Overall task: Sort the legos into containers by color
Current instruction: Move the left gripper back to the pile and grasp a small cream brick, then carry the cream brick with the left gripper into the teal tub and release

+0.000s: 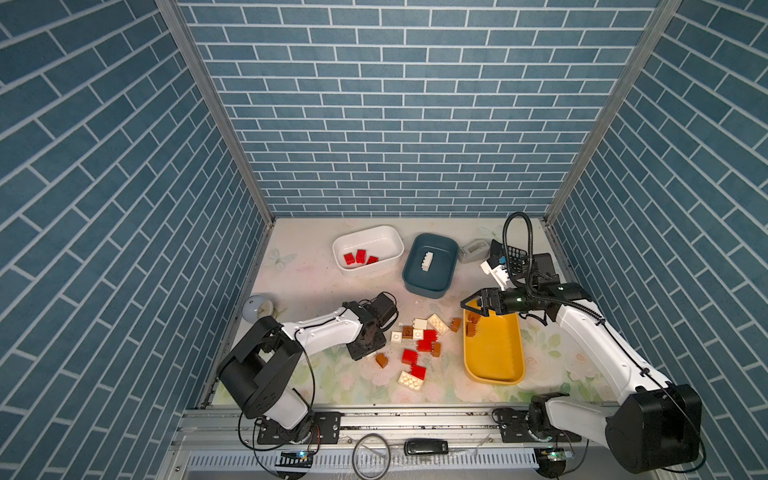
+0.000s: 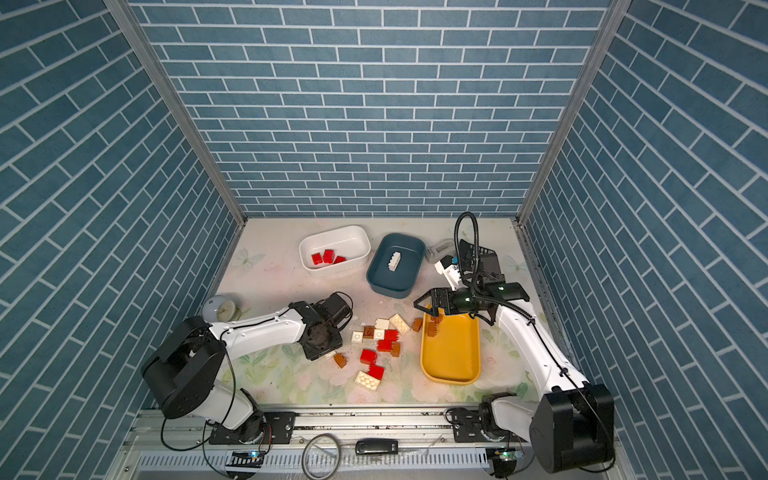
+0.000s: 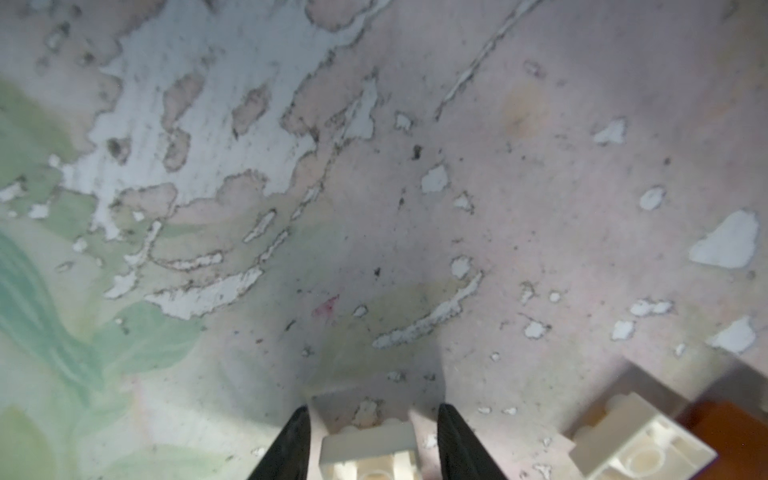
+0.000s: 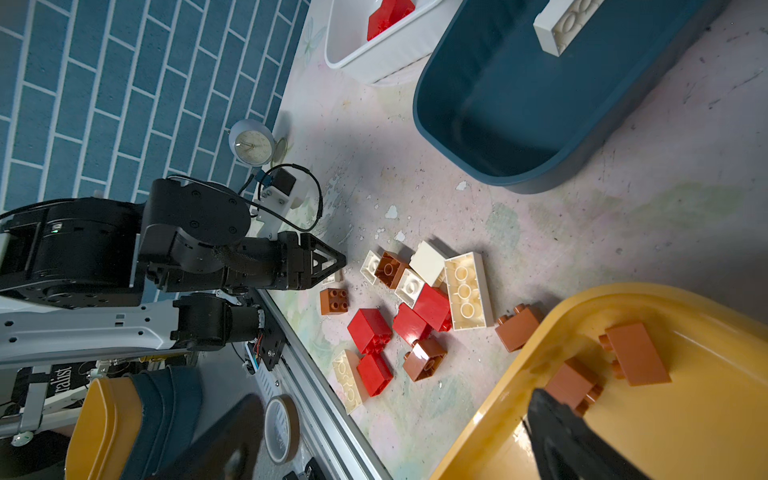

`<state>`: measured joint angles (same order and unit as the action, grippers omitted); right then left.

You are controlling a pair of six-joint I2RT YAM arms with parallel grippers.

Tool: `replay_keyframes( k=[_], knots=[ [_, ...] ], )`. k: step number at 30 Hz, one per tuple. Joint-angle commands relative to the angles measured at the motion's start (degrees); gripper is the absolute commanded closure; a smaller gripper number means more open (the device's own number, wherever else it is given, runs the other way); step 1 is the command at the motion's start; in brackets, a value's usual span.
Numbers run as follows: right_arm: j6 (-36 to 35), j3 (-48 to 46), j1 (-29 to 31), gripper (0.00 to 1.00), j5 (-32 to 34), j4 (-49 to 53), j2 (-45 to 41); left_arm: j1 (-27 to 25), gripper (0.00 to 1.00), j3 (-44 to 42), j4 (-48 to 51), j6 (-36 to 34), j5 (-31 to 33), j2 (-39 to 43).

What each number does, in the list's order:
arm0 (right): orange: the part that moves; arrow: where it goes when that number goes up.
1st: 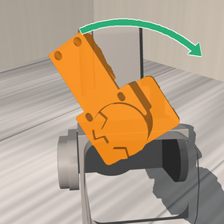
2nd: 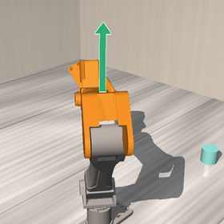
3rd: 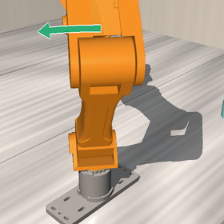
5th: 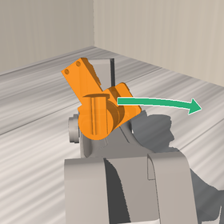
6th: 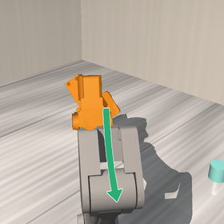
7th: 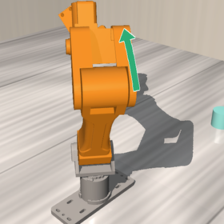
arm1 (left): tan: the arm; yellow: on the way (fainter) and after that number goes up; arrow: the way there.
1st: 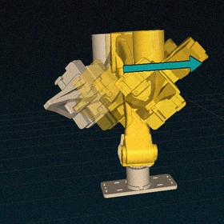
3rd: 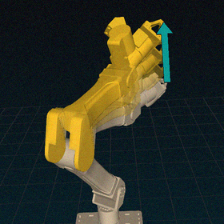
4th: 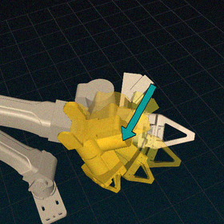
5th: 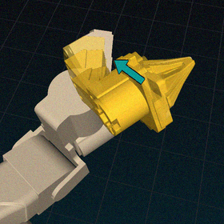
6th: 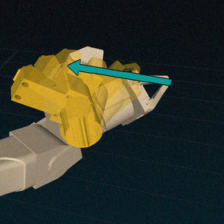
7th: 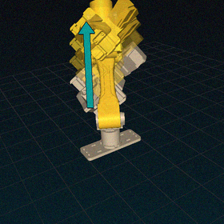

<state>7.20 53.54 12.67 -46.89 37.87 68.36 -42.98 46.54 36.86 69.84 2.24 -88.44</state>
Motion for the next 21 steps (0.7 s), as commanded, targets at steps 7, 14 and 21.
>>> replay_keyframes(
  k=[7, 14, 21],
  knots=[
    [-2.02, 0.51, 0.19, 0.01, 0.57, 2.74, 0.81, -1.32, 0.69, -2.19, 2.02, 0.56, -1.18, 1.45],
    [-2.44, 0.84, 0.21, 0.01, 1.14, 3.27, 0.72, -0.31, 0.73, 4.53, 7.22, -5.99, 2.14, 2.69],
    [-3.07, 2.95, 0.08, 0.01, 2.19, 2.66, 2.28, 3.68, 0.72, 17.60, 9.36, -21.53, 4.54, -0.88]
  ],
)
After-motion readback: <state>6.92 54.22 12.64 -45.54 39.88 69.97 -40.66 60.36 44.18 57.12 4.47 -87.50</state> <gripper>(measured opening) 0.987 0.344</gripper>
